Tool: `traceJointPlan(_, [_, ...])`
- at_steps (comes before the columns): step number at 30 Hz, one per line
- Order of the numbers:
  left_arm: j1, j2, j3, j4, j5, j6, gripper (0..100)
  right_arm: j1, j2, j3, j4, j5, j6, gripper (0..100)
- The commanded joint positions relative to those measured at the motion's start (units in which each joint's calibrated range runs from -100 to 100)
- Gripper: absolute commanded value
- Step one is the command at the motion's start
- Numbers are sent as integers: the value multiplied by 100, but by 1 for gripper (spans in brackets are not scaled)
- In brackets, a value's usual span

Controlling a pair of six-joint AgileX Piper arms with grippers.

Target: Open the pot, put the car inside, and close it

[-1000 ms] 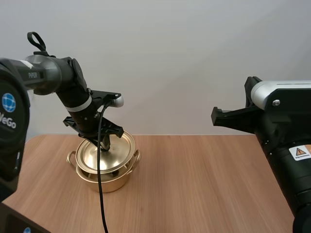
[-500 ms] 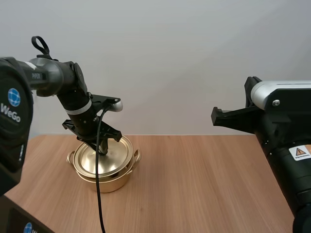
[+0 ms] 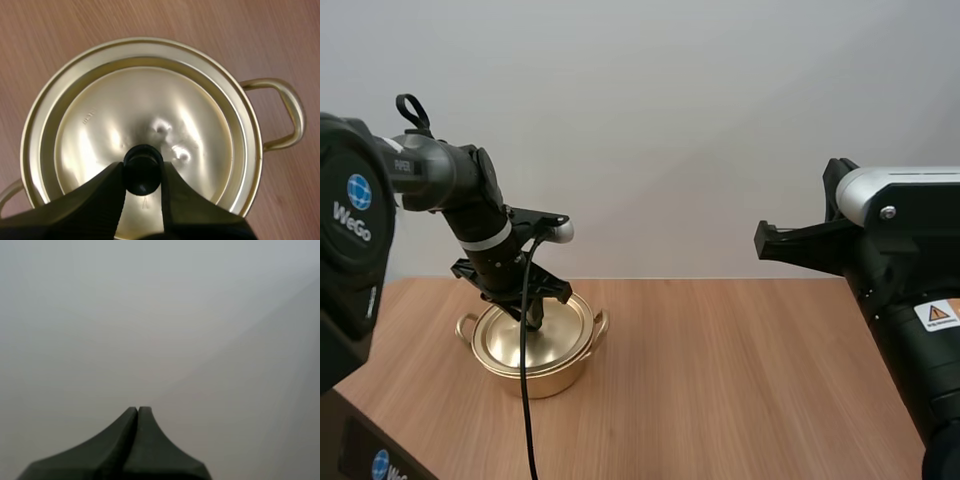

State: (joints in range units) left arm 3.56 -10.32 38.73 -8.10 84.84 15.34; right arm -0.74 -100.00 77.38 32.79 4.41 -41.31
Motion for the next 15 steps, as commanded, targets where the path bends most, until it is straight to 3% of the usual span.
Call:
traceJointPlan(1, [2, 7, 0, 1, -1, 3, 0, -1, 0, -2, 1, -5, 0, 0])
traceJointPlan(6, [2, 7, 0, 1, 159, 20, 0, -1, 0, -2, 1, -5, 0, 0])
traceJointPlan(8, [2, 7, 0, -10, 174, 20, 7, -1, 0, -2, 1, -5, 0, 0])
traceJointPlan(15, [2, 7, 0, -10, 231, 9, 67, -1, 0, -2, 1, -5, 0, 0])
